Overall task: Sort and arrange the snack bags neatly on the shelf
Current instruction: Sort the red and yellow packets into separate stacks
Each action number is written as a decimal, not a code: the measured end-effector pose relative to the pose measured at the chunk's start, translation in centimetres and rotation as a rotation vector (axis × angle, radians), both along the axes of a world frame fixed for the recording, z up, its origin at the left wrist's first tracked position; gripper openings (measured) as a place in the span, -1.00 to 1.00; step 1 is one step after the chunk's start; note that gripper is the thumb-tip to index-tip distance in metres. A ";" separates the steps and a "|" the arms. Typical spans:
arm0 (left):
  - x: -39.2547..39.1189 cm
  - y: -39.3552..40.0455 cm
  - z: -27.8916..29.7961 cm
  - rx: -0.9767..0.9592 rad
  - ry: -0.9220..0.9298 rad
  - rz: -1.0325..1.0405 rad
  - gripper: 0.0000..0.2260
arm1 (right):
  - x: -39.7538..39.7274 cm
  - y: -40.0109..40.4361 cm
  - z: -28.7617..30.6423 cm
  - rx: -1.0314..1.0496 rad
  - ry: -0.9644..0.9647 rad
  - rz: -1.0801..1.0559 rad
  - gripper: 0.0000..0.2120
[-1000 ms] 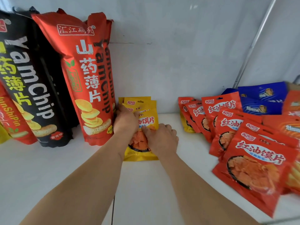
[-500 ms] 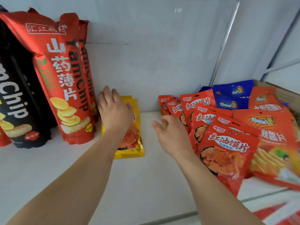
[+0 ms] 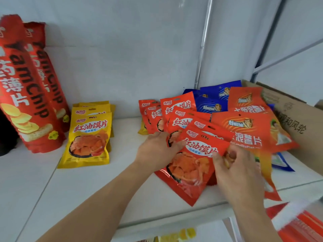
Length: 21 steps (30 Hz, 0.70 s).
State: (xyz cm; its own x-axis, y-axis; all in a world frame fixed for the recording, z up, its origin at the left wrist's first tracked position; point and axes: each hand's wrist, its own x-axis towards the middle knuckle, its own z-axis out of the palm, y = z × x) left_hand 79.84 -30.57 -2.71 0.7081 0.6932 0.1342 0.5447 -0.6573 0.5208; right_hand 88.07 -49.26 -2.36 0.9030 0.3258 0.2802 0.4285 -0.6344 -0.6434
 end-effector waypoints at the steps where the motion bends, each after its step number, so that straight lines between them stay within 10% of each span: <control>1: 0.3 -0.4 -0.1 0.002 0.015 0.003 -0.44 | 0.3 -0.2 0.0 -0.042 0.007 0.014 -0.52; 13: -0.2 -2.6 0.3 -0.295 -0.081 0.052 -0.24 | 1.5 2.3 1.4 0.286 0.341 0.214 -0.23; 17: -1.0 -1.4 0.6 -0.580 -0.230 0.042 -0.53 | 2.4 3.7 1.6 0.378 0.382 0.240 -0.46; 21: -2.0 -0.1 0.3 -0.859 -0.370 0.022 -0.37 | 2.6 5.7 1.8 0.439 0.430 0.282 -0.90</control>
State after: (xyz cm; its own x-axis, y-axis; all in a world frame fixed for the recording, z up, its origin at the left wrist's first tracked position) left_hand 77.85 -30.69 -2.44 0.7084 0.6720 -0.2161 0.2552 0.0415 0.9660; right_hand 90.64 -43.61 -0.51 0.8609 0.5033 0.0750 0.1872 -0.1762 -0.9664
